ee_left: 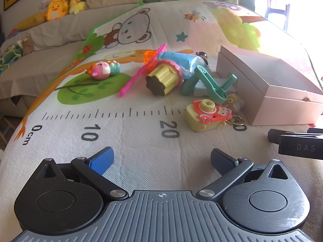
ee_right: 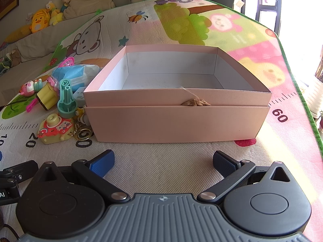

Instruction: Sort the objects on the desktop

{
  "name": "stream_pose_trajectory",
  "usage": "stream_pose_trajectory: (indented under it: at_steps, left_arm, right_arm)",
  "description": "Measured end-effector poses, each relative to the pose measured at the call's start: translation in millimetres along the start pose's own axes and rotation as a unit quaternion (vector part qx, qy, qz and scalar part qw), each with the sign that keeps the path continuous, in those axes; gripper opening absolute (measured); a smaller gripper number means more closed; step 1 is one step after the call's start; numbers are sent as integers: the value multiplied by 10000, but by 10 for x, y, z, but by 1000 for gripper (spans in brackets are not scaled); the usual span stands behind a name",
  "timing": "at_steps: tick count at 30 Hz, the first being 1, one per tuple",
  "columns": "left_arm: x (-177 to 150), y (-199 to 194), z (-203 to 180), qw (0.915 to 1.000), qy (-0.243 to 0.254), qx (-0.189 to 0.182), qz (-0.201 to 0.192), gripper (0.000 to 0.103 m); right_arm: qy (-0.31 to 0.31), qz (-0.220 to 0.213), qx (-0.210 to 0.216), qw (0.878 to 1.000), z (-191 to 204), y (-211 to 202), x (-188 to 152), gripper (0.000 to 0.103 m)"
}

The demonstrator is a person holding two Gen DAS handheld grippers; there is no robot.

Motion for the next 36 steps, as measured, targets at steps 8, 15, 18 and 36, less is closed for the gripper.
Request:
stream_pose_trajectory:
  at_steps: [8, 15, 18, 36]
  left_arm:
    - [0, -1, 2, 10000, -3, -2, -1, 103]
    - [0, -1, 2, 10000, -3, -1, 0, 103]
    - [0, -1, 3, 10000, 3, 5, 1, 103]
    - [53, 43, 0, 9993, 195, -126, 298, 103]
  right_arm:
    - [-1, -1, 1, 10000, -15, 8, 3, 103]
    - [-1, -1, 2, 10000, -13, 9, 3, 103]
    - [0, 0, 2, 10000, -19, 15, 2, 103]
    - [-85, 704, 143, 9974, -12, -24, 33, 103]
Point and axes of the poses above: each gripper's, at about its wrist camera, not at the fingertips, and y roughly the way its jaws point, z to its left, x to its top, the point moved 4 cm from there along y, roughly the way its jaws point, and after that the axes turned 3 degrees about x, right-handed, at the moved point
